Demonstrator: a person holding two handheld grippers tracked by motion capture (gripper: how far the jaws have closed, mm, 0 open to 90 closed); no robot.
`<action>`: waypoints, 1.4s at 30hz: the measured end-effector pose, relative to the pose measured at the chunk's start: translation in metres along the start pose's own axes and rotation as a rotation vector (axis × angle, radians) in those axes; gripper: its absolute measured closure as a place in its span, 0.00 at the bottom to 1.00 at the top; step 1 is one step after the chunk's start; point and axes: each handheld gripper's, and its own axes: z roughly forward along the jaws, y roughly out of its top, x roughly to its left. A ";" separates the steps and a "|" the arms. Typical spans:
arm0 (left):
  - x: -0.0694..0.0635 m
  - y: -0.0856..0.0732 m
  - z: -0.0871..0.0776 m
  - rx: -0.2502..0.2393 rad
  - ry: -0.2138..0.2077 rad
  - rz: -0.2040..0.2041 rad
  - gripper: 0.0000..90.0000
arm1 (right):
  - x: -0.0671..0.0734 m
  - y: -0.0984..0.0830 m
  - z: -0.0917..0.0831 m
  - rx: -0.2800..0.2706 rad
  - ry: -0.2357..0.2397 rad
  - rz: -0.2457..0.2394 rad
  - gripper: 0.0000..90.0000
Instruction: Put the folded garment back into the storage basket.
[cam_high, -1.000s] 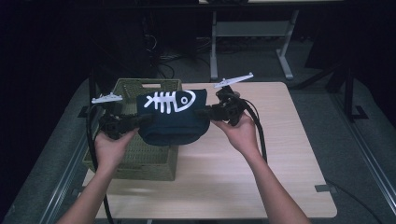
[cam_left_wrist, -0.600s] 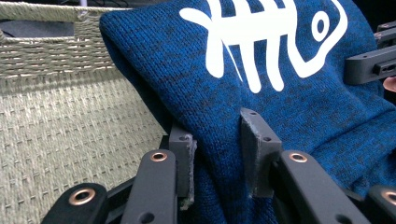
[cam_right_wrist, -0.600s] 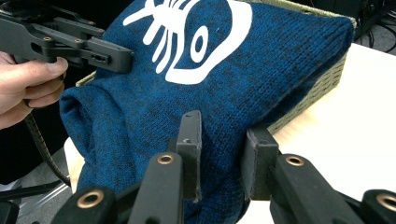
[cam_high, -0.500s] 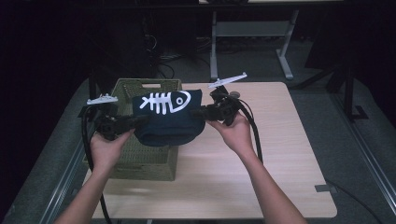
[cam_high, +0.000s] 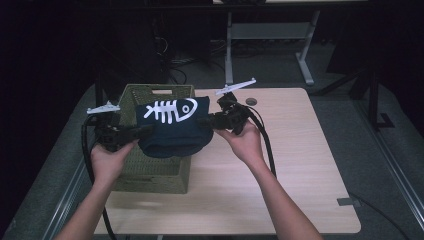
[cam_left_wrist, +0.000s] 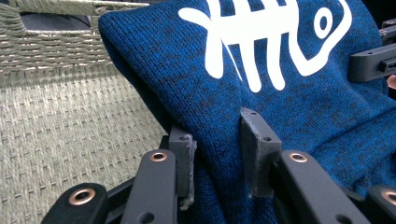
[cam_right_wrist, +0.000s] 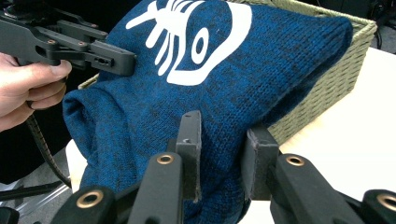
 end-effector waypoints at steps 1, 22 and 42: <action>0.001 0.000 -0.001 0.001 0.001 0.000 0.76 | 0.000 0.000 0.001 0.001 0.003 -0.001 0.80; 0.023 -0.009 -0.016 0.014 0.032 -0.017 0.76 | 0.012 0.006 0.029 0.011 0.028 -0.005 0.79; 0.044 -0.015 -0.029 0.028 0.089 -0.039 0.75 | 0.021 0.005 0.064 0.004 0.045 0.031 0.79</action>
